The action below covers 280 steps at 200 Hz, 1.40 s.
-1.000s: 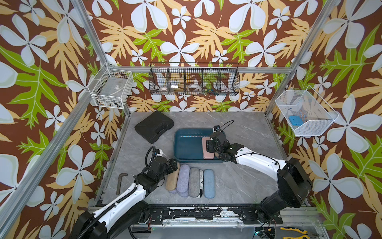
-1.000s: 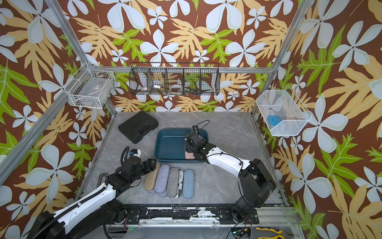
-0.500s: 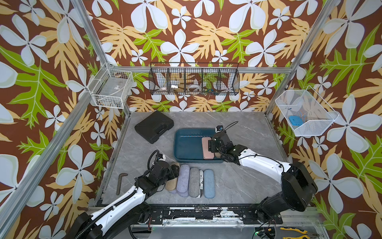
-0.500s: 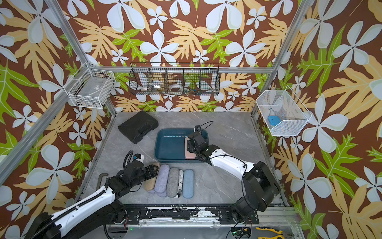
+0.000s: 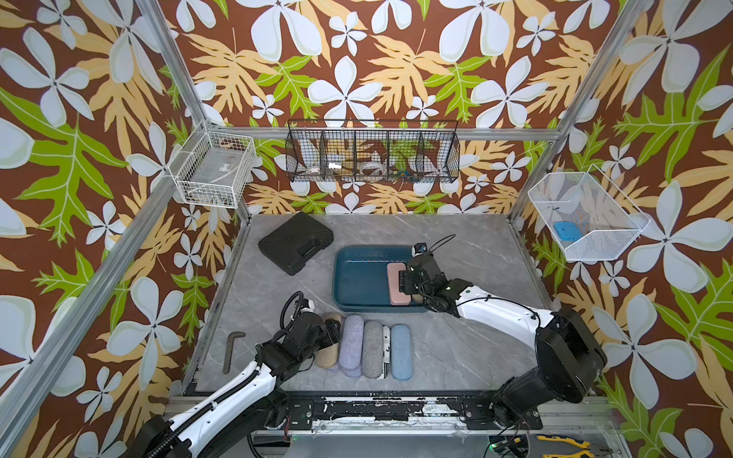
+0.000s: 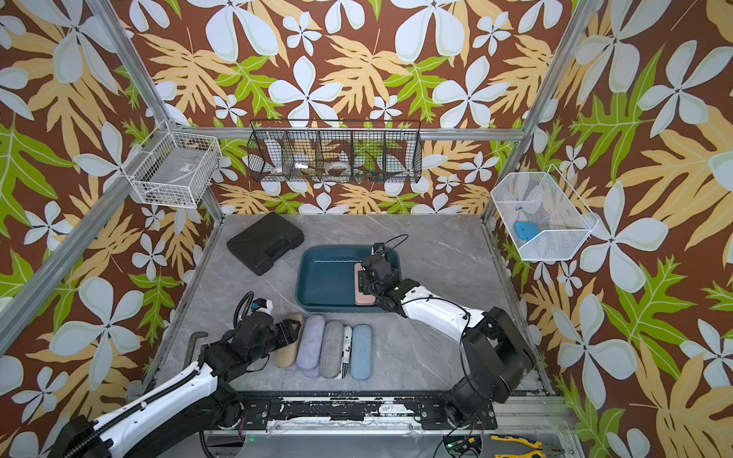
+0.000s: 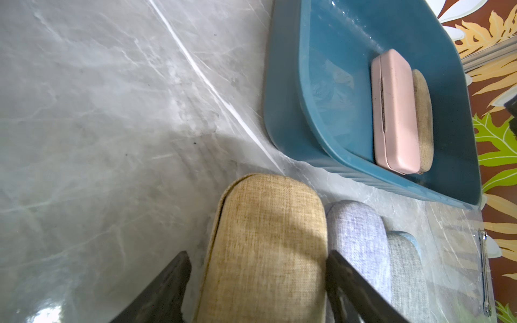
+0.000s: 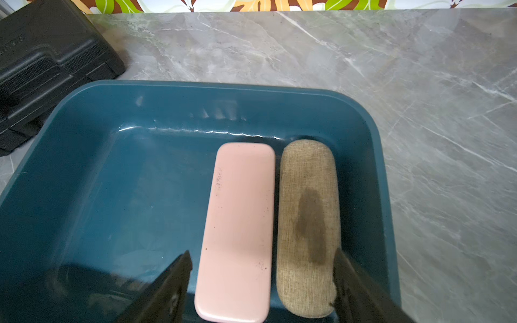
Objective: Put the glasses cases into the storage boxes
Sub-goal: Pick up the glasses case.
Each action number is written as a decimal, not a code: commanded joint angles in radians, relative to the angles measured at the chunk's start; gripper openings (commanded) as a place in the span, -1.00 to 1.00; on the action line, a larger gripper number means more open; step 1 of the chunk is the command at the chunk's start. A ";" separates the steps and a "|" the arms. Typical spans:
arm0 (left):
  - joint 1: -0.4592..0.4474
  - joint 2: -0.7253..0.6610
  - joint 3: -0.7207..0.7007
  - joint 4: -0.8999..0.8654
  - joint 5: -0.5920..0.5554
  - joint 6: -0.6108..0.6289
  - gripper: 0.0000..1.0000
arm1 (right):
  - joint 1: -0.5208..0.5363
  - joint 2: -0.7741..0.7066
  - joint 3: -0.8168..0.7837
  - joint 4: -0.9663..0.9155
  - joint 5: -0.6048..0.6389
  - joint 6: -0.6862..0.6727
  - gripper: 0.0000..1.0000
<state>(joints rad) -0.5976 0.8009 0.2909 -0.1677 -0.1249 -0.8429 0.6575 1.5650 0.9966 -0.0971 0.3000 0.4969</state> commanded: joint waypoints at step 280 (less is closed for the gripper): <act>-0.030 -0.021 -0.007 -0.044 -0.048 -0.050 0.52 | 0.001 0.052 0.004 0.018 -0.020 0.013 0.57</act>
<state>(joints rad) -0.6254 0.7906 0.2821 -0.1741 -0.1539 -0.8913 0.6575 1.6142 0.9966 -0.0830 0.2840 0.4980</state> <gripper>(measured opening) 0.750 0.783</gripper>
